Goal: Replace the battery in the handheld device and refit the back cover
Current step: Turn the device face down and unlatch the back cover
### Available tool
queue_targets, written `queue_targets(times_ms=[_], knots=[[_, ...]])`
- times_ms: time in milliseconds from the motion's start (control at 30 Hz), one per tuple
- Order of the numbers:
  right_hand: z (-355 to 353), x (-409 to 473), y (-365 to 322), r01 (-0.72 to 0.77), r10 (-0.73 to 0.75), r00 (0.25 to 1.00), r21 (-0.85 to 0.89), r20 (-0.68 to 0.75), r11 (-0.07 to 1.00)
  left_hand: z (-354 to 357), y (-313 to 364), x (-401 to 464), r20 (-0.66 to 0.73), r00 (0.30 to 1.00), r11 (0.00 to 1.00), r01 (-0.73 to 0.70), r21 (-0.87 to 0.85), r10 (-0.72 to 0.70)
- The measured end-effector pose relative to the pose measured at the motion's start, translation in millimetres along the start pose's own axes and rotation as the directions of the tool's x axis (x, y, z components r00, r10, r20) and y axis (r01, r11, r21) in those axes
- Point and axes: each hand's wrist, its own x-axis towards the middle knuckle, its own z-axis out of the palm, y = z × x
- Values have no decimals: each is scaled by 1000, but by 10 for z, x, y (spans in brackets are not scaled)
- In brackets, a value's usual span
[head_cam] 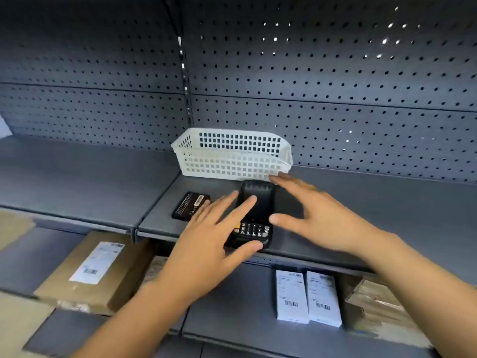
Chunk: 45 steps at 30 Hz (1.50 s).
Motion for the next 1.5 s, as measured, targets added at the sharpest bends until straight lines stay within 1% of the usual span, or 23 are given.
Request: queue_targets(times_ms=[67, 133, 233, 300, 433, 633, 733, 800, 867, 933, 967, 1000, 1033, 1067, 1100, 1133, 1167, 1200, 1233, 1267, 1333, 1433, 1500], knots=[[11, 120, 78, 41, -41, 999, 22, 11, 999, 15, -51, 40, 29, 1000, 999, 5, -39, -4], [71, 205, 129, 41, -42, 998, 26, 35, 999, 27, -74, 11, 51, 999, 999, 12, -33, -10], [131, 276, 206, 38, -39, 998, 27, 45, 999, 56, -97, 2, 10, 1000, 1000, -27, -6, 27], [139, 277, 220, 27, -29, 999, 34, 43, 999, 77, -127, 5, -7, 1000, 1000, -30, -9, 30], [143, 281, 212, 25, -27, 999, 97, 27, 995, 87, -144, 16, 22, 999, 994, -25, -104, 27], [149, 294, 191, -26, 22, 999, 147, 26, 989, 73, -195, 64, 15, 999, 996, -44, -78, 45], [147, 273, 176, -42, 43, 999, 247, 1, 968, 104, -223, 74, 20, 997, 994, -71, -84, 73], [93, 252, 141, -33, 54, 998, 393, -43, 919, 113, -224, 57, -12, 996, 984, -92, -150, 92], [22, 267, 118, 19, 86, 986, 607, -143, 794, 66, -180, 62, -69, 995, 950, -93, -298, 75], [1, 303, 147, 61, 157, 964, 754, -214, 654, 19, -88, 83, -83, 996, 860, -58, -507, 18], [11, 323, 151, 67, 183, 958, 791, -222, 608, 8, -28, 93, -57, 998, 780, -34, -625, -2], [29, 339, 144, 66, 190, 958, 810, -214, 582, 4, 34, 103, -17, 1000, 682, -6, -731, -9], [56, 348, 134, 57, 189, 963, 830, -192, 555, 8, 87, 106, 12, 1000, 598, 15, -801, -8], [83, 349, 119, 37, 182, 971, 853, -153, 521, 15, 126, 107, 21, 1000, 551, 21, -834, -7], [103, 345, 105, 5, 179, 979, 885, -100, 466, 18, 146, 111, 29, 1000, 539, 26, -842, -2], [116, 339, 99, -26, 172, 984, 902, -53, 431, 16, 148, 110, 49, 999, 551, 37, -834, 6], [122, 336, 112, -47, 166, 986, 899, -28, 434, 1, 137, 113, 77, 997, 580, 53, -813, 17], [123, 335, 146, -61, 163, 986, 875, -21, 480, -22, 113, 118, 97, 995, 627, 61, -777, 23], [118, 339, 180, -73, 164, 986, 843, -18, 533, -50, 80, 125, 89, 996, 689, 52, -722, 17], [110, 350, 216, -82, 168, 985, 802, -23, 591, -74, 35, 133, 48, 999, 752, 25, -658, 9], [74, 383, 262, -95, 178, 983, 704, -45, 704, -85, -63, 159, -69, 997, 839, -54, -542, 20], [35, 458, 318, -116, 178, 981, 516, -74, 849, -31, -168, 199, -178, 982, 901, -138, -411, 69], [38, 525, 350, -137, 172, 984, 384, -57, 913, 11, -207, 206, -176, 980, 915, -157, -372, 96]])
